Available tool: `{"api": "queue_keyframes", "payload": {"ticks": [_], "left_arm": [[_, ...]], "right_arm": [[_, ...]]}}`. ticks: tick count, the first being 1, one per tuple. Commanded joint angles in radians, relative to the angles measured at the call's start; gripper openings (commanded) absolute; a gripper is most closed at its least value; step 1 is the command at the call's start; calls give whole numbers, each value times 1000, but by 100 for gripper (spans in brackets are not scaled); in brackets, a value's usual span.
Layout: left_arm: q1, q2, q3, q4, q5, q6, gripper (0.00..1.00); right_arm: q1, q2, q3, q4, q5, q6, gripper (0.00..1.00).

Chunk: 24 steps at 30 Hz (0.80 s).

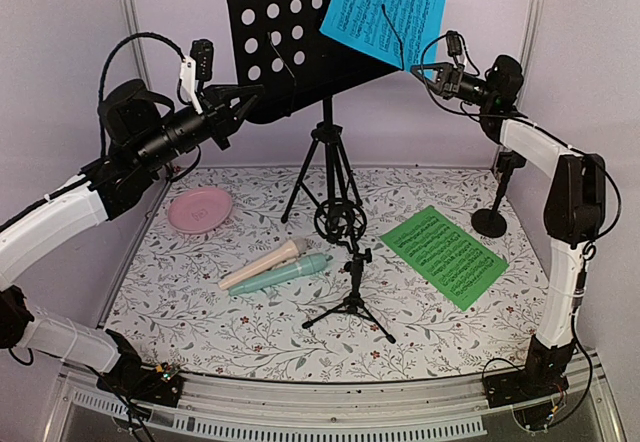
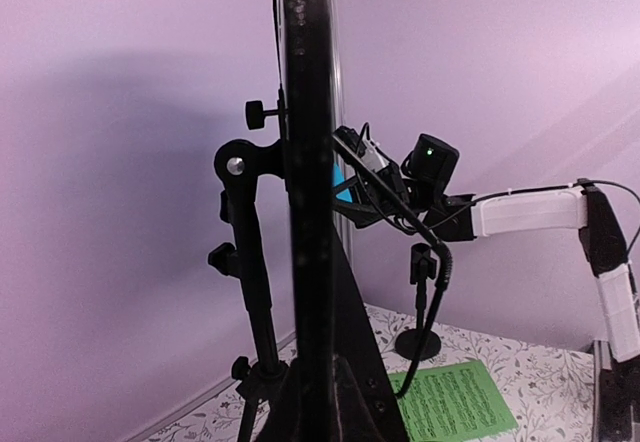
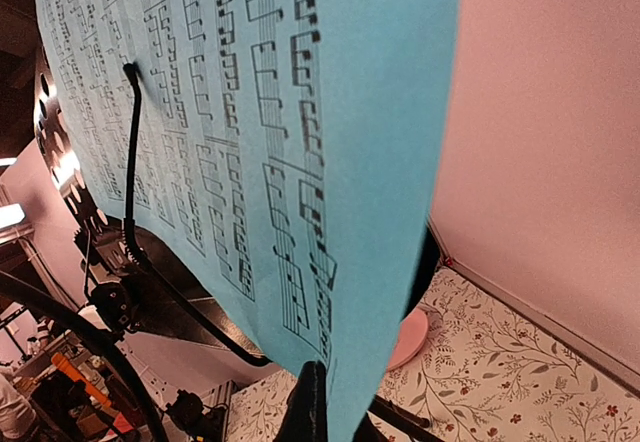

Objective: Pack up the instrument practice props

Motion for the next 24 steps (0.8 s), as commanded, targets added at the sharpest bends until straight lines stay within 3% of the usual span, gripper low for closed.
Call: {"api": "queue_keyframes", "payload": {"ticks": [1, 24], "left_arm": [[-1, -20, 31, 36, 6, 41, 0], [-1, -25, 29, 36, 3, 43, 0]], "right_arm": [[-16, -97, -5, -27, -6, -60, 0], [-94, -153, -157, -49, 3, -94, 0]]}}
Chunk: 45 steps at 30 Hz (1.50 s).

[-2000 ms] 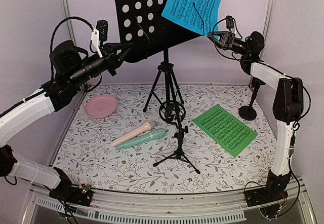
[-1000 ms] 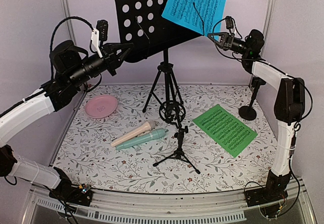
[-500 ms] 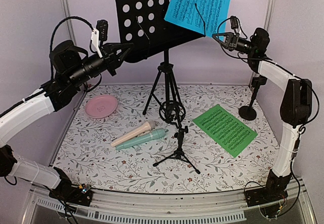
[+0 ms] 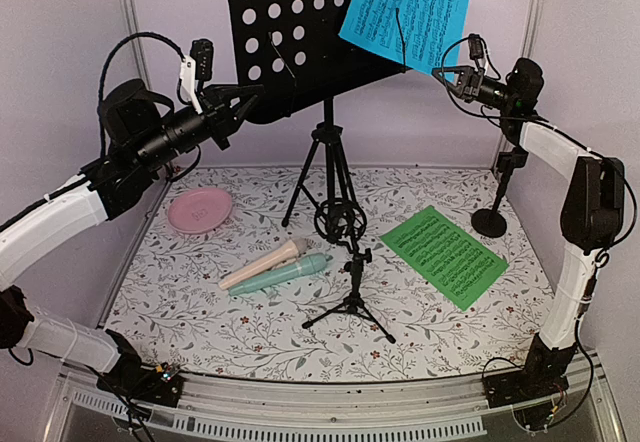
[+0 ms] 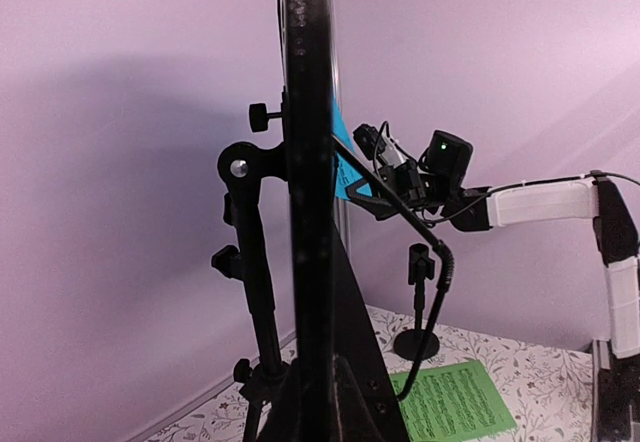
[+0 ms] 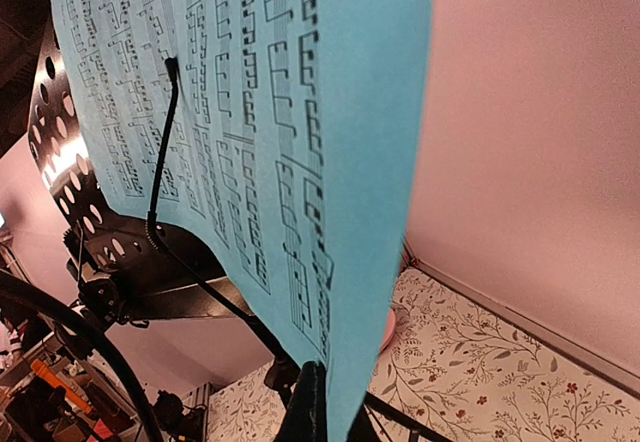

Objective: Pack up the instrument practice props

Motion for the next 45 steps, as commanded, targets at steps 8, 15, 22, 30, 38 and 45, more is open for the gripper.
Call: {"api": "queue_keyframes", "payload": {"ticks": [8, 15, 22, 30, 38, 45], "left_arm": [[0, -26, 28, 37, 0, 42, 0], [-1, -25, 27, 38, 2, 43, 0], [-1, -25, 27, 37, 0, 43, 0], [-1, -23, 27, 38, -2, 44, 0], [-1, -23, 27, 39, -1, 43, 0], [-1, -23, 26, 39, 1, 43, 0]], "right_arm": [[-10, -128, -88, -131, 109, -103, 0], [-26, -189, -133, -263, 203, -207, 0], [-58, -201, -156, -278, 217, -203, 0], [-91, -216, -186, -284, 227, -202, 0], [-129, -257, -240, -292, 282, -180, 0], [-137, -326, -296, -318, 340, -182, 0]]}}
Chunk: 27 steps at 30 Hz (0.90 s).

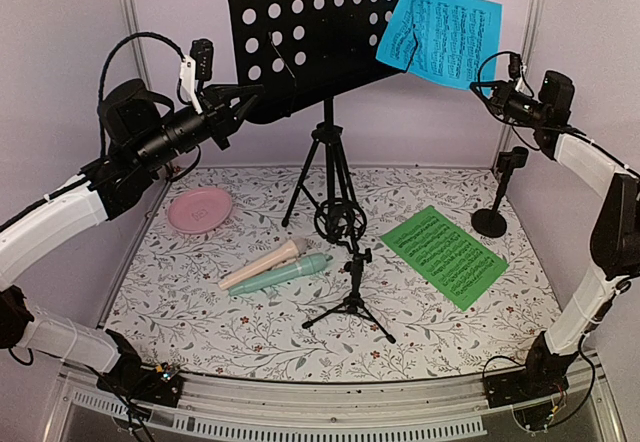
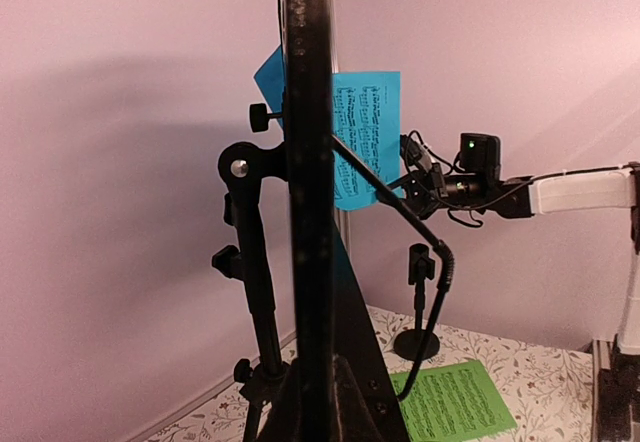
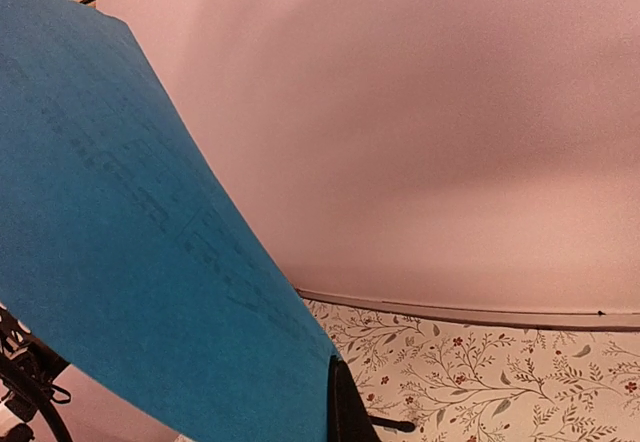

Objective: Pack up the instrument practice props

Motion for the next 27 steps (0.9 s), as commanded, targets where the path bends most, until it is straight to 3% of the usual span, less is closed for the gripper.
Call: {"api": "queue_keyframes", "payload": {"ticks": [1, 9, 27], "left_arm": [[-1, -23, 27, 39, 1, 43, 0], [-1, -26, 26, 40, 5, 40, 0], [-1, -29, 25, 41, 4, 39, 0]], "right_arm": [[-5, -86, -40, -23, 70, 1, 0], [-7, -203, -137, -74, 206, -32, 0], [-13, -295, -255, -138, 296, -61, 0]]}}
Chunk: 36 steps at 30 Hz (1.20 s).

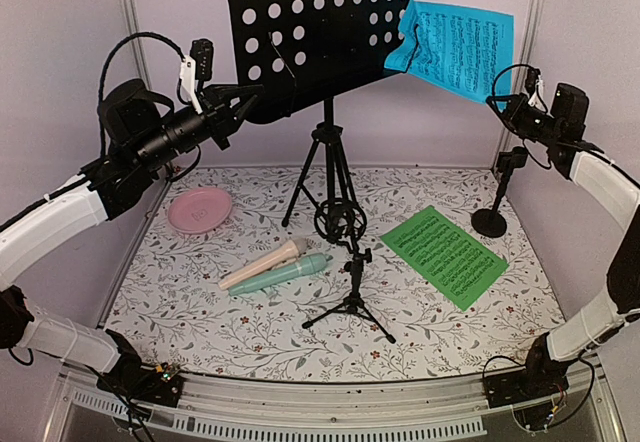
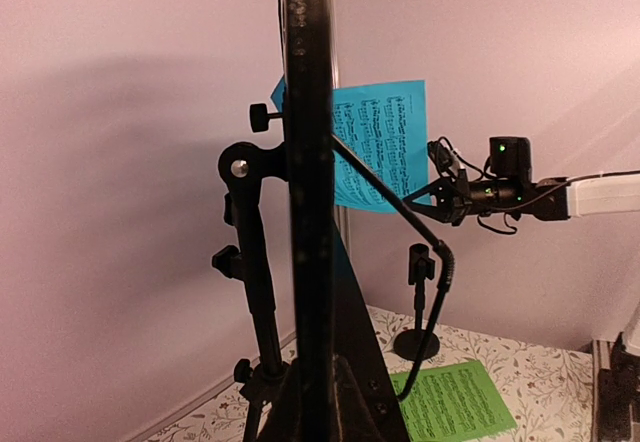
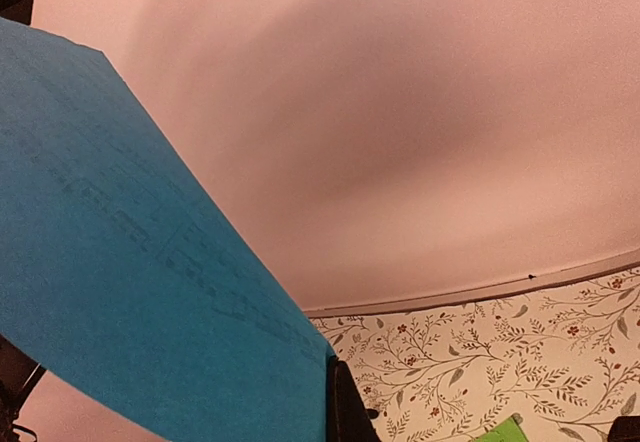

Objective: Pack up the instrument practice props

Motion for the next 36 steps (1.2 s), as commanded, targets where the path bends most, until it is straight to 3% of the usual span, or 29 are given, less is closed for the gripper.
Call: {"api": "queue_keyframes", "payload": {"ticks": [1, 19, 28, 36], "left_arm": [[-1, -29, 26, 41, 4, 40, 0], [-1, -34, 25, 42, 9, 39, 0], [-1, -36, 24, 45, 11, 37, 0], [-1, -31, 24, 46, 10, 37, 0]], "right_arm": [[-12, -68, -46, -27, 56, -14, 0], [-14, -324, -387, -19, 99, 113, 0], [-8, -534, -722, 100, 128, 335, 0], [25, -656, -922, 143, 221, 422, 0]]}}
